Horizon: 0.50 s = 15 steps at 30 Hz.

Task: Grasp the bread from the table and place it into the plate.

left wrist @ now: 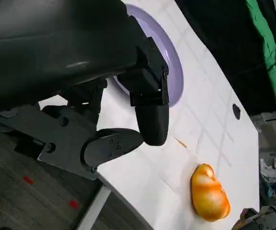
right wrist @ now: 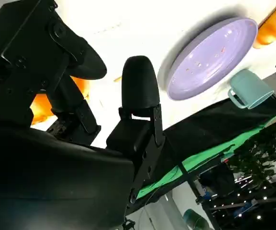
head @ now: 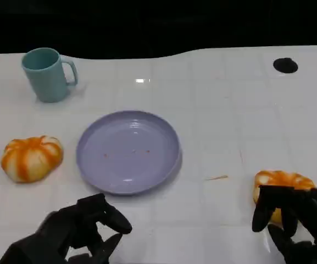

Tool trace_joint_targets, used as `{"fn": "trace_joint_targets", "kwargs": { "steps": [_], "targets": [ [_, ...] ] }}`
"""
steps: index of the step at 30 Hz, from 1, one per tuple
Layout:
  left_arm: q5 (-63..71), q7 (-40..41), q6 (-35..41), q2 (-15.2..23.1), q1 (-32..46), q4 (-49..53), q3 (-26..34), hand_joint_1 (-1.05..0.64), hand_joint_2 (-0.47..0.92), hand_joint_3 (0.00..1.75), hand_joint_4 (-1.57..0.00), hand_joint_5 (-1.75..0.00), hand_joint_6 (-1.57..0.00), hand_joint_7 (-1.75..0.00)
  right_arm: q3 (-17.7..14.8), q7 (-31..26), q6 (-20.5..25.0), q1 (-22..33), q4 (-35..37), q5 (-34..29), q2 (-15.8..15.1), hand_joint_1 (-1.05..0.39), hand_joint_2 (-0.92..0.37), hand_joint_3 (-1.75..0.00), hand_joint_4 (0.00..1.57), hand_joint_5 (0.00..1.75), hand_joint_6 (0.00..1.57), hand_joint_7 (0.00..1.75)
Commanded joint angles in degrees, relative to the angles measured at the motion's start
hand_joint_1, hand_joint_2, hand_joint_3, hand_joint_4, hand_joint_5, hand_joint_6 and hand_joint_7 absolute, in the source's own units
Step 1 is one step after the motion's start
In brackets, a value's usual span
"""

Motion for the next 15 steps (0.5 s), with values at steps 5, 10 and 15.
{"fn": "trace_joint_targets", "kwargs": {
  "steps": [5, 10, 15],
  "targets": [
    [-0.58, -0.25, -0.34, 0.74, 0.4, 0.15, 0.65, -0.22, 0.76, 0.7, -0.64, -1.75, -0.63, -1.28, -0.28, -0.1, 0.79, -0.02, -1.06, 0.04, -0.59, 0.04, -0.16, -1.48, 0.94, 1.75, 0.89, 1.28],
    [-0.48, -0.26, -0.6, 0.88, 0.29, 0.29, 0.67, -0.24, 0.77, 0.69, -0.62, -1.75, -0.63, -1.28, -0.84, -0.74, 1.23, -0.23, -2.13, 0.08, -0.37, 0.02, -0.21, -1.32, 0.87, 1.73, 0.91, 1.05],
    [-1.03, -0.43, -0.35, 0.8, 0.21, 0.32, 0.77, -0.22, 0.78, 0.68, -0.64, -1.75, -0.63, -1.28, -1.28, -0.44, 3.42, -0.21, -4.45, -0.87, -0.54, -0.06, -0.28, -1.06, 0.86, 1.26, 0.93, 0.72]
  ]
}}
